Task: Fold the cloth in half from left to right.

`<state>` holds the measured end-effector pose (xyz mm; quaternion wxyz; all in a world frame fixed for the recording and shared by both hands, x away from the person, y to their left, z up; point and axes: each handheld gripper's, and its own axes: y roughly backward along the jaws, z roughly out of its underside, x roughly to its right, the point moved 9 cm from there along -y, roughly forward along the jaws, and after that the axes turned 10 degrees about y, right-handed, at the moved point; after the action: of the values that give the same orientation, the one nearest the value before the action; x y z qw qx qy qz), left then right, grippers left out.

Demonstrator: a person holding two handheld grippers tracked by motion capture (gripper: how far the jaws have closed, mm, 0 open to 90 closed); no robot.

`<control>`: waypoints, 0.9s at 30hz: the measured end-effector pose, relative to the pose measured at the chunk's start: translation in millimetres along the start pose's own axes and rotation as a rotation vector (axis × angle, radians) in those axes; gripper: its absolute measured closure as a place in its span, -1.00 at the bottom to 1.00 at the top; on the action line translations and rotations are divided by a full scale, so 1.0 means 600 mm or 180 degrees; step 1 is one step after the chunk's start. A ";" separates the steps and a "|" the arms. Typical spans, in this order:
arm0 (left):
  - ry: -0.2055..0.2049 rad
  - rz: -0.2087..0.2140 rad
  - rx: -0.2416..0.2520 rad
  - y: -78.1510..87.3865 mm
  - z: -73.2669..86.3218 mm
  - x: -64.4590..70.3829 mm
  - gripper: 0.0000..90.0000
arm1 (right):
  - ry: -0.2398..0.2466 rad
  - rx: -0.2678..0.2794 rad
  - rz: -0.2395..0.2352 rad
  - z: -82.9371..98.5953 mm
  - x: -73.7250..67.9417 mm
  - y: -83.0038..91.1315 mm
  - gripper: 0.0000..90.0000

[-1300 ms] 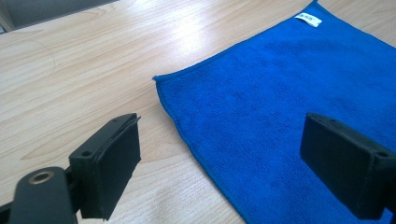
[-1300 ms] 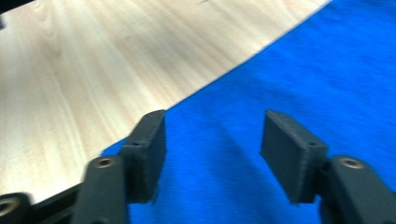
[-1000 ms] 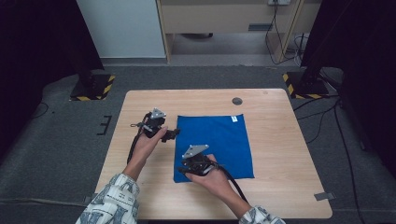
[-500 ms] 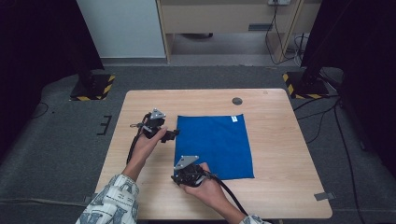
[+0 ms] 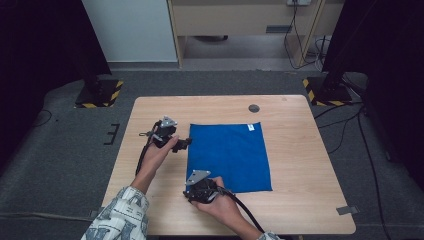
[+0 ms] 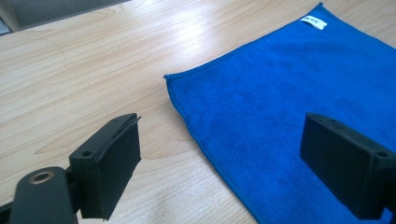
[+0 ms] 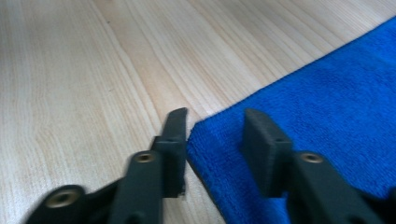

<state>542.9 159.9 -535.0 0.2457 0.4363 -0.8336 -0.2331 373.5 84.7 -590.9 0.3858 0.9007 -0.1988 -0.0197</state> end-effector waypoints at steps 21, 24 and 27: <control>0.0138 -0.0171 0.0058 -0.037 -0.011 -0.039 -0.26 | -0.0328 0.0212 -0.0021 -0.020 -0.013 0.006 0.91; 0.0147 -0.0110 0.0126 -0.040 -0.018 -0.038 -0.18 | -0.0299 0.0214 -0.0026 -0.026 -0.022 0.005 0.91; 0.0087 -0.0132 0.0031 -0.049 -0.015 -0.041 -0.18 | -0.0268 0.0199 0.0002 -0.028 -0.024 0.005 0.91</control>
<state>578.9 164.0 -551.0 0.2500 0.4579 -0.8221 -0.2282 362.2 99.8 -578.8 0.3488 0.9106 -0.2157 -0.0513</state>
